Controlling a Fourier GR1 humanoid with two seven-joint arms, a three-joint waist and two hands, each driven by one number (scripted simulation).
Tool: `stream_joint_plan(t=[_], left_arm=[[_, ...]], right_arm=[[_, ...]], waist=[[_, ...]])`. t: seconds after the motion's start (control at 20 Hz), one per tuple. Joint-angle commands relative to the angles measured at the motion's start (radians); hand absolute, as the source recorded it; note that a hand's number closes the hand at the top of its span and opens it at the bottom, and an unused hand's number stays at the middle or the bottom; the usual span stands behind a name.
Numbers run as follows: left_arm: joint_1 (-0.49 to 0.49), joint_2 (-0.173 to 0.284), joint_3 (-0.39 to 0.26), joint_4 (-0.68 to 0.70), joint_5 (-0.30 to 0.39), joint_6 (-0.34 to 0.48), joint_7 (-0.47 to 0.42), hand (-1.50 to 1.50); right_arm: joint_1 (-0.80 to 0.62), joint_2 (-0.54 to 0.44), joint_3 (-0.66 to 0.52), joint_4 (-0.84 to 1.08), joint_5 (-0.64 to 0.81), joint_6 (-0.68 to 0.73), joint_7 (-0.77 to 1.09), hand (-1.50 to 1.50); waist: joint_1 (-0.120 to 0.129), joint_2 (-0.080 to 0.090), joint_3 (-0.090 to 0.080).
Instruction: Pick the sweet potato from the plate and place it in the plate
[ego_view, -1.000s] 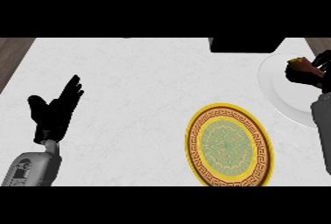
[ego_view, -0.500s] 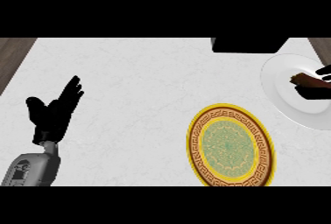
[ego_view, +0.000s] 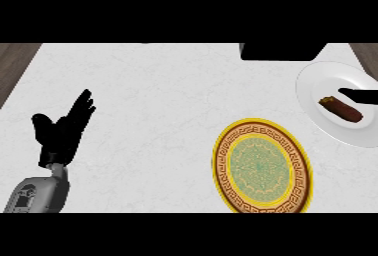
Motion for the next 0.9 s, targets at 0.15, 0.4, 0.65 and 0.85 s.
stream_joint_plan(t=[0.15, 0.4, 0.65, 0.85], left_arm=[[0.033, 0.036, 0.053, 0.038, 0.032, -0.046, -0.034, 0.00], [0.024, -0.012, -0.001, -0.042, -0.009, 0.009, 0.026, 0.00], [0.086, -0.028, 0.002, -0.053, -0.006, -0.008, -0.015, 0.00], [-0.002, -0.038, 0.000, -0.029, -0.048, 0.033, 0.039, 0.00]], right_arm=[[-0.013, 0.036, -0.086, -0.115, -0.196, 0.124, -0.058, -1.50], [0.015, 0.026, -0.149, -0.109, -0.327, 0.322, 0.081, -1.50], [0.090, 0.009, -0.156, -0.158, -0.423, 0.429, 0.085, -1.50], [0.139, -0.073, -0.154, -0.101, -0.461, 0.462, -0.039, -1.50]], waist=[[-0.019, -0.007, -0.003], [-0.023, -0.011, -0.003], [-0.014, -0.007, -0.003], [-0.008, -0.002, -0.002]])
